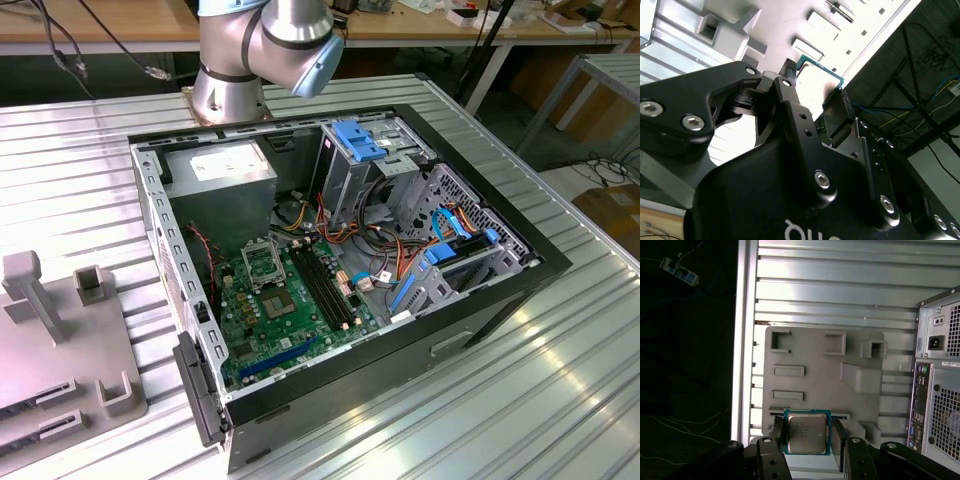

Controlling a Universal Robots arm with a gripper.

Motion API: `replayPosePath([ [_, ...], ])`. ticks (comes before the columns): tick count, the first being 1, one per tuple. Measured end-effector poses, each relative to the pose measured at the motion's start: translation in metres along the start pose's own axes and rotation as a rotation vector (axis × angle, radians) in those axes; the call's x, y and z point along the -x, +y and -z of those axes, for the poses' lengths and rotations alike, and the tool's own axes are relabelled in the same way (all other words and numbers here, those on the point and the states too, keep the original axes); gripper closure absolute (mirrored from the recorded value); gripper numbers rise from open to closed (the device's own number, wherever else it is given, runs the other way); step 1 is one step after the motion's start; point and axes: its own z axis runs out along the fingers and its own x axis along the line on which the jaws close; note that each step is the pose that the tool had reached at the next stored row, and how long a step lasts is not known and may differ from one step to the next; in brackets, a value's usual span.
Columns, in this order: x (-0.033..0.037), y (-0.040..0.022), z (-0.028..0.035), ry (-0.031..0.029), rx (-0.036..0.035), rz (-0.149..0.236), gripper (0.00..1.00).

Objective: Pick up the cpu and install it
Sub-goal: 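Pick up the cpu and move it towards the insertion slot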

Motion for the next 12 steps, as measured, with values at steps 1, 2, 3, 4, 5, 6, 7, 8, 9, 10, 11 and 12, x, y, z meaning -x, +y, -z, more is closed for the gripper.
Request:
replayPosePath([
  [1,0.0015,-0.0001,0.0001,0.0000,0.0000,0.000,0.53],
  [2,0.0023,-0.0002,0.0001,0.0000,0.0000,0.000,0.53],
  [3,0.0032,-0.0002,0.0001,0.0000,0.0000,0.000,0.53],
  [4,0.0041,-0.0002,0.0002,0.0001,0.0000,0.000,0.53],
  [5,0.0050,-0.0003,0.0002,0.0000,0.0000,0.000,0.53],
  [6,0.0064,-0.0004,0.0003,0.0000,0.0000,0.000,0.53],
  [7,0.0074,-0.0005,0.0004,0.0001,0.0000,0.000,0.53],
  [8,0.0082,-0.0005,0.0004,0.0001,-0.0001,0.000,0.53],
  [9,0.0091,-0.0005,0.0005,0.0001,-0.0001,0.000,0.53],
  [10,0.0101,-0.0006,0.0004,0.0000,0.0000,0.000,0.53],
  [11,0.0111,-0.0006,0.0005,0.0000,0.0000,0.000,0.53],
  [12,0.0123,-0.0007,0.0006,0.0001,0.0000,0.000,0.53],
])
